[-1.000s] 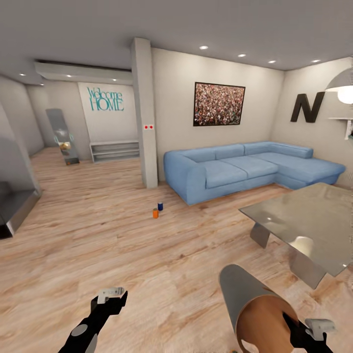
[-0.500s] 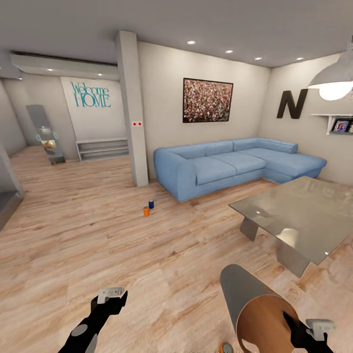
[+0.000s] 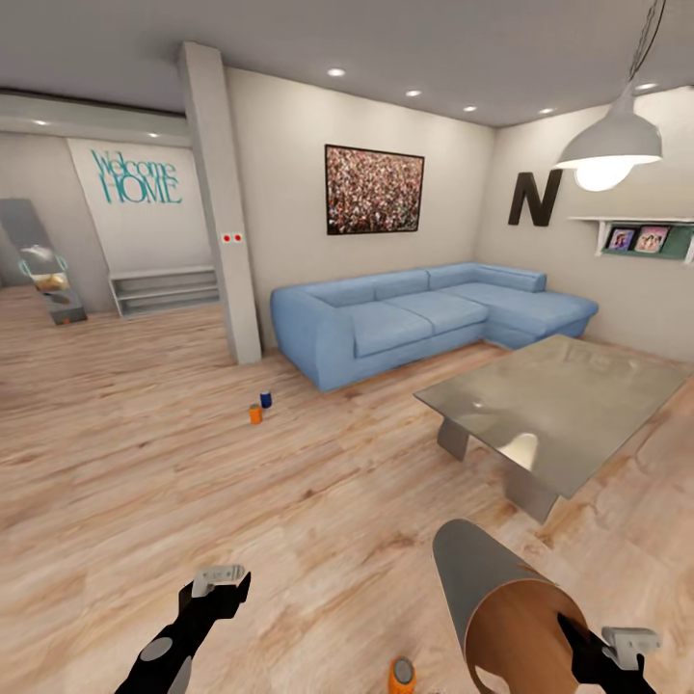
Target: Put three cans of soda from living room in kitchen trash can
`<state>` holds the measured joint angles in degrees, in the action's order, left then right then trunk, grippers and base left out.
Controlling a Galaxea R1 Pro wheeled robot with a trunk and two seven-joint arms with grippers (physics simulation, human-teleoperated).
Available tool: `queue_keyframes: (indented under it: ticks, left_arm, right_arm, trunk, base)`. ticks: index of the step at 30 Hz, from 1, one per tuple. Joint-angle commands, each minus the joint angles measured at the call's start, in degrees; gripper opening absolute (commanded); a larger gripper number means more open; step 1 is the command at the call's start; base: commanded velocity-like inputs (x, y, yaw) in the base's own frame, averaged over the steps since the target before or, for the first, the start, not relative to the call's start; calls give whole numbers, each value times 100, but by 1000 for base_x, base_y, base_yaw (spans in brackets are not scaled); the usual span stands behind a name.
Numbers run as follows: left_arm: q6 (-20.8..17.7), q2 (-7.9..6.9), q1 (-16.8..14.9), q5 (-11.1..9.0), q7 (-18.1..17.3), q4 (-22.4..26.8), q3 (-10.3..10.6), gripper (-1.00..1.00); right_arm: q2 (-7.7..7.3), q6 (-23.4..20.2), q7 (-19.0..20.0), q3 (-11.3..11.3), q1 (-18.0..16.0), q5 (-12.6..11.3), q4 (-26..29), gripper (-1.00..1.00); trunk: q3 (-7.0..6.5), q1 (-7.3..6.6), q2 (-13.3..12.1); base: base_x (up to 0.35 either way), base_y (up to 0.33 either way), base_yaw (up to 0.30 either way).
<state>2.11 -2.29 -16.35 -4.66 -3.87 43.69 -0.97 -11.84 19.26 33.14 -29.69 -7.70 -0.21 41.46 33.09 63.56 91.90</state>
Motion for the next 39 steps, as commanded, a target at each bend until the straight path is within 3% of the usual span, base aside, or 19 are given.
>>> queue_keyframes:
  ticks: [1,39]
  left_arm:
    - [0,0,0,0,0,0,0,100]
    - [7,0,0,0,-7,0,0,100]
  right_arm:
    - [2,-1,43,-10,-3,-55,11,-100]
    - [6,0,41,-10,-3,-54,11,-100]
  trunk:
    - [6,0,0]
    - [256,0,0]
  base:
    - [0,-278,-160]
    - [2,-265,-152]
